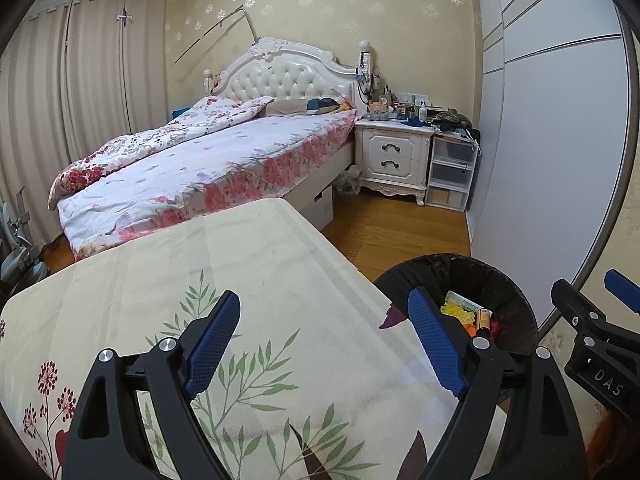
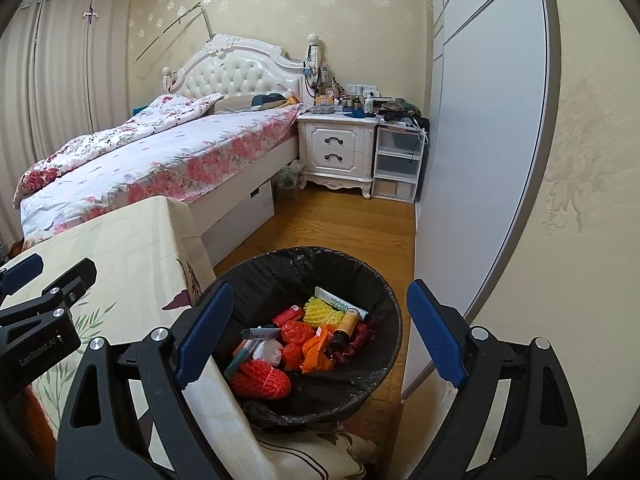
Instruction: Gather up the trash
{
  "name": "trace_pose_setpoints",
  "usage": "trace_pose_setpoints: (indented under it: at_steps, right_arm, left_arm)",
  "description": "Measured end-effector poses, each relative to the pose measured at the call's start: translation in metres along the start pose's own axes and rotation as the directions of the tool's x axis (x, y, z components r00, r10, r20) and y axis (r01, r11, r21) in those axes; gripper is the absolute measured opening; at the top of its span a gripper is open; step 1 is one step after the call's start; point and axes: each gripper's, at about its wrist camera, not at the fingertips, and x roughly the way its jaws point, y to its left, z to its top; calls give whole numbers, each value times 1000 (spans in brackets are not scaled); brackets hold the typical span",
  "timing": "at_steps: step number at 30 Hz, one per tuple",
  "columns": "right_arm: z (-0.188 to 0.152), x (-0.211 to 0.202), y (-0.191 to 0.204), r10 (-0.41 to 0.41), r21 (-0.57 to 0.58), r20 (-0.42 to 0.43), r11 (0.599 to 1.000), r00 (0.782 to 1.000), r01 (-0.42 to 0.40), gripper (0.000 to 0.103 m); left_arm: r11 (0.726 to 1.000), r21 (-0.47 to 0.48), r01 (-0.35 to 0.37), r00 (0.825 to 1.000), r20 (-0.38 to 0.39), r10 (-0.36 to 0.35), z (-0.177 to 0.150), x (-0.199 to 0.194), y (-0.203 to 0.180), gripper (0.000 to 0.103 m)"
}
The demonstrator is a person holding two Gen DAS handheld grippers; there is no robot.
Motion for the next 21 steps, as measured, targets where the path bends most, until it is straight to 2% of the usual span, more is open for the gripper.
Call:
trace_pose_setpoints:
  at_steps: [21]
  right_arm:
    - [-3, -9, -2, 2, 2, 7, 1000, 1000, -2, 87]
  left_arm:
    - [1000, -7, -8, 1000, 2, 8, -5, -10, 3, 84]
